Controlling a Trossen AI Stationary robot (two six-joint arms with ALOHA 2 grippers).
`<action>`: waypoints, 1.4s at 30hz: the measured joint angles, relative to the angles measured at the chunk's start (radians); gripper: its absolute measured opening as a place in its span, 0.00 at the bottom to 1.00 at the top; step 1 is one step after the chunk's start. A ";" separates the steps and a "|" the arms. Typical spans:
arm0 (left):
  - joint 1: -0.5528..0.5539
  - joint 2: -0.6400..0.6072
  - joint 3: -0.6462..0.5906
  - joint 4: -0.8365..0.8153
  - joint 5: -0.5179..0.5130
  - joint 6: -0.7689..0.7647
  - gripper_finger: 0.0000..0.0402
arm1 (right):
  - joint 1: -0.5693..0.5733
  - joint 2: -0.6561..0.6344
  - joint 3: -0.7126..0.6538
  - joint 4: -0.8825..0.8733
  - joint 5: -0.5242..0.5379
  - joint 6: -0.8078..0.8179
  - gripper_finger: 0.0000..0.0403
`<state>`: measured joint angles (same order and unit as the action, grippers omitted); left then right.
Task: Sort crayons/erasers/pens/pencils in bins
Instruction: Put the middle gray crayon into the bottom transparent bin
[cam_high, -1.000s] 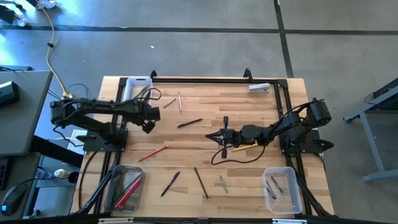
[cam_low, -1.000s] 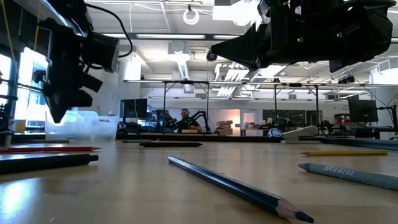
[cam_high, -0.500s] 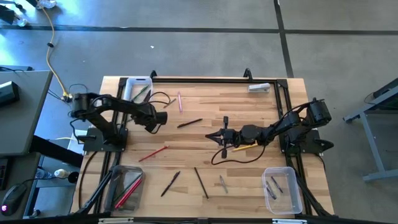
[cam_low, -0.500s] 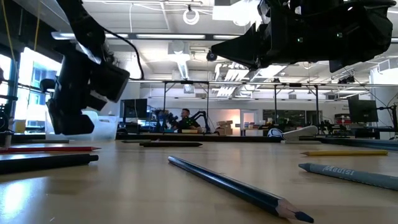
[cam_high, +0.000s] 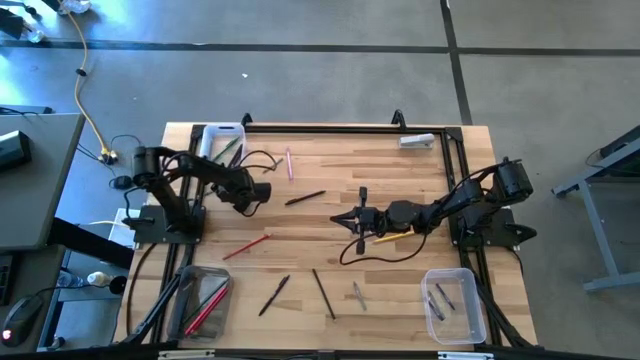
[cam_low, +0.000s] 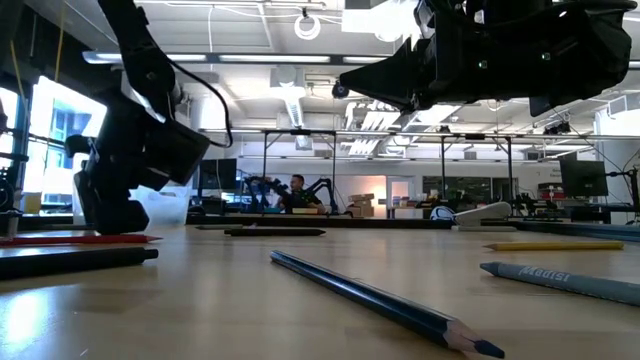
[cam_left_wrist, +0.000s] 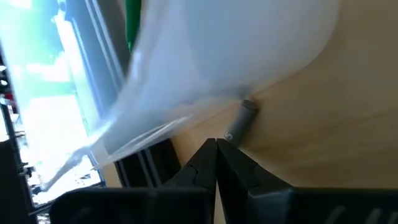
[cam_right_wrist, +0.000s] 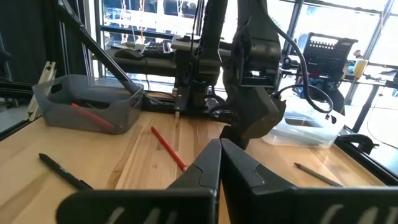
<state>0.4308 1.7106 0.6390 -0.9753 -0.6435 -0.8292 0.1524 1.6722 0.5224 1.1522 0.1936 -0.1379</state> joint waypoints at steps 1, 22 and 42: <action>0.004 -0.001 -0.006 0.010 0.002 0.005 0.00 | 0.000 0.000 0.000 0.000 0.000 0.000 0.00; -0.141 -0.122 0.038 0.002 0.143 0.021 0.00 | 0.000 0.000 0.000 -0.004 0.000 0.001 0.00; -0.512 -0.219 0.163 0.009 0.439 0.062 0.00 | 0.000 0.000 0.000 -0.011 0.000 0.002 0.00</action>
<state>-0.0815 1.4919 0.8020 -0.9664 -0.2046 -0.7670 0.1524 1.6722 0.5224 1.1408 0.1940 -0.1364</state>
